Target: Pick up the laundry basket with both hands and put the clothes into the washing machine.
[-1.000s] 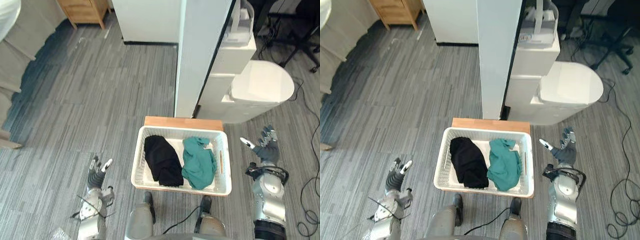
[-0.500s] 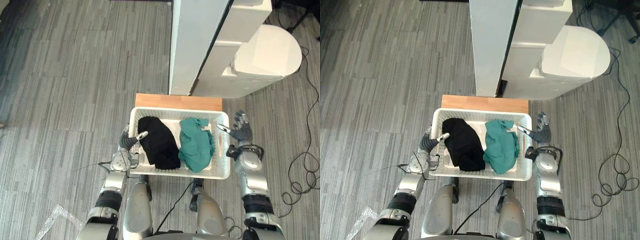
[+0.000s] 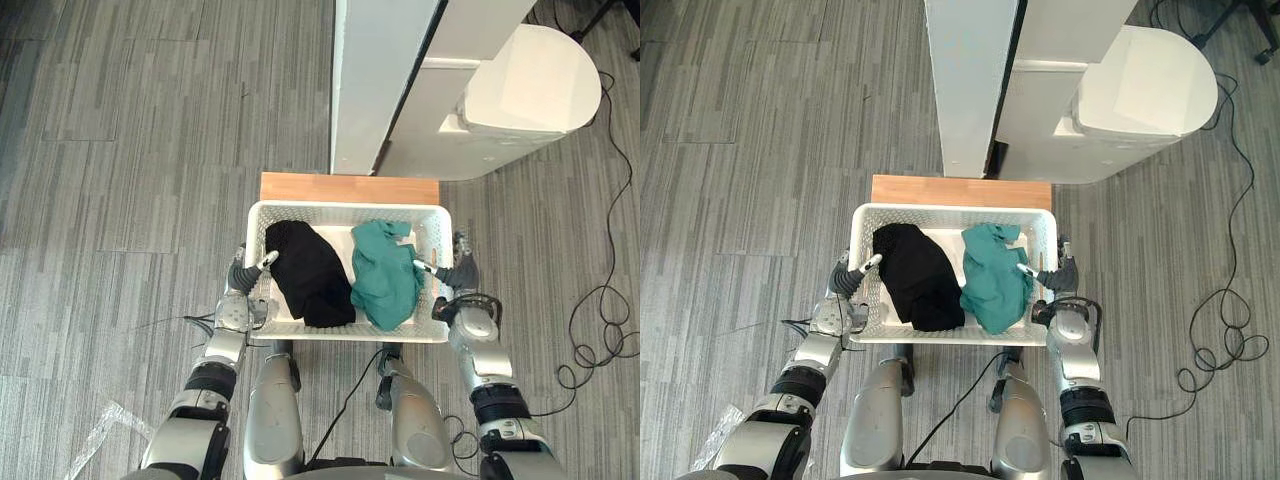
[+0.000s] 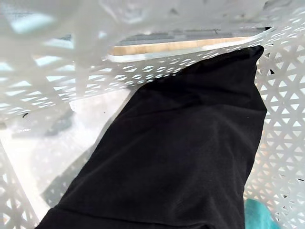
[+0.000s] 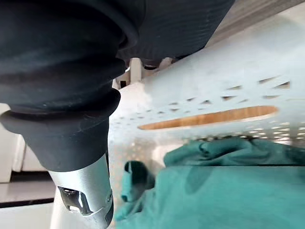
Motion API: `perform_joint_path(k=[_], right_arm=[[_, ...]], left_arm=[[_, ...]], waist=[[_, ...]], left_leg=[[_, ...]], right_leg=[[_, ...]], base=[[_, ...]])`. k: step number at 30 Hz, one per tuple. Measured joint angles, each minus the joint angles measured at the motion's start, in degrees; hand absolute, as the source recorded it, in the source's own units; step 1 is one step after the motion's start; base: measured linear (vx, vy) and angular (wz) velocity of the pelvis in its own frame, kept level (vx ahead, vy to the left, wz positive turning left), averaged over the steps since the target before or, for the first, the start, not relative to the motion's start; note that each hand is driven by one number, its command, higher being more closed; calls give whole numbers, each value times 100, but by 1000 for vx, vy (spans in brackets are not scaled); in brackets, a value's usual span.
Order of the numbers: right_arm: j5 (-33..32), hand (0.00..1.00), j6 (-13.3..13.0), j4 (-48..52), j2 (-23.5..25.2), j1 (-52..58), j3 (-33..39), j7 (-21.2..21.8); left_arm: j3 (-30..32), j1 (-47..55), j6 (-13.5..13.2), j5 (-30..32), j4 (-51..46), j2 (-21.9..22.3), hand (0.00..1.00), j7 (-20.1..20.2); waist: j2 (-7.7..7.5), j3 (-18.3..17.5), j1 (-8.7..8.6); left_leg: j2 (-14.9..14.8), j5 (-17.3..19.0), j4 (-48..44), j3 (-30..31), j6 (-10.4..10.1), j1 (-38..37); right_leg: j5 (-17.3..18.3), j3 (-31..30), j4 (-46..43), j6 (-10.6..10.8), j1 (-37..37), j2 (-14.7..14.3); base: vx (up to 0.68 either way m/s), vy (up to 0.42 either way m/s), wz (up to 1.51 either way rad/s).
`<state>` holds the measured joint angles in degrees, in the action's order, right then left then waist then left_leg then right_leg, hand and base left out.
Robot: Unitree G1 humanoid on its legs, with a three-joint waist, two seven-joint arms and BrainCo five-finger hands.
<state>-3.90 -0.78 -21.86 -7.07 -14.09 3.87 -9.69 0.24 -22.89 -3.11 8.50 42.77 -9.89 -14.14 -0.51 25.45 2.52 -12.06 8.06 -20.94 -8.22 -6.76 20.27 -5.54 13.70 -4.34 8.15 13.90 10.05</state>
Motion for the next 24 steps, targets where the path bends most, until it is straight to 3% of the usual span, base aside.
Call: perform_joint_path(k=[10,15,16,17,24], right_arm=[[-77,0,37,-819,-230,79,-373,130],[-246,0,-64,-1042,-264,18,-434,227],[-275,0,-68,-1104,-268,-17,-436,231],[-341,100,-73,-1224,-277,-81,-447,243],[-712,100,-118,-2076,-387,-572,-581,326]], left_arm=[[-88,-208,-2,133,77,-171,0,-115],[-127,-336,-5,241,78,-292,0,-132],[-147,-345,-5,242,78,-306,100,-132],[-215,-364,-5,243,78,-355,100,-132],[-377,-702,2,367,409,-484,100,-100]], waist=[[-72,28,-8],[-143,41,-9],[-153,36,-9],[-179,31,-4],[-309,-19,-4]], left_leg=[[-2,-33,13,39,-38,102],[1,-73,14,80,-38,183],[1,-78,14,97,-38,188],[1,-86,14,97,-38,197],[3,-175,13,171,-37,265]], right_leg=[[0,45,-28,1,80,1],[-11,68,-47,-11,148,2],[-12,75,-47,-12,149,2],[-14,89,-49,-15,149,1],[-25,183,-57,-28,149,10]], base=[[-6,-1,2],[-12,-2,2],[-30,-6,7],[-24,-1,4],[-38,-1,7]])
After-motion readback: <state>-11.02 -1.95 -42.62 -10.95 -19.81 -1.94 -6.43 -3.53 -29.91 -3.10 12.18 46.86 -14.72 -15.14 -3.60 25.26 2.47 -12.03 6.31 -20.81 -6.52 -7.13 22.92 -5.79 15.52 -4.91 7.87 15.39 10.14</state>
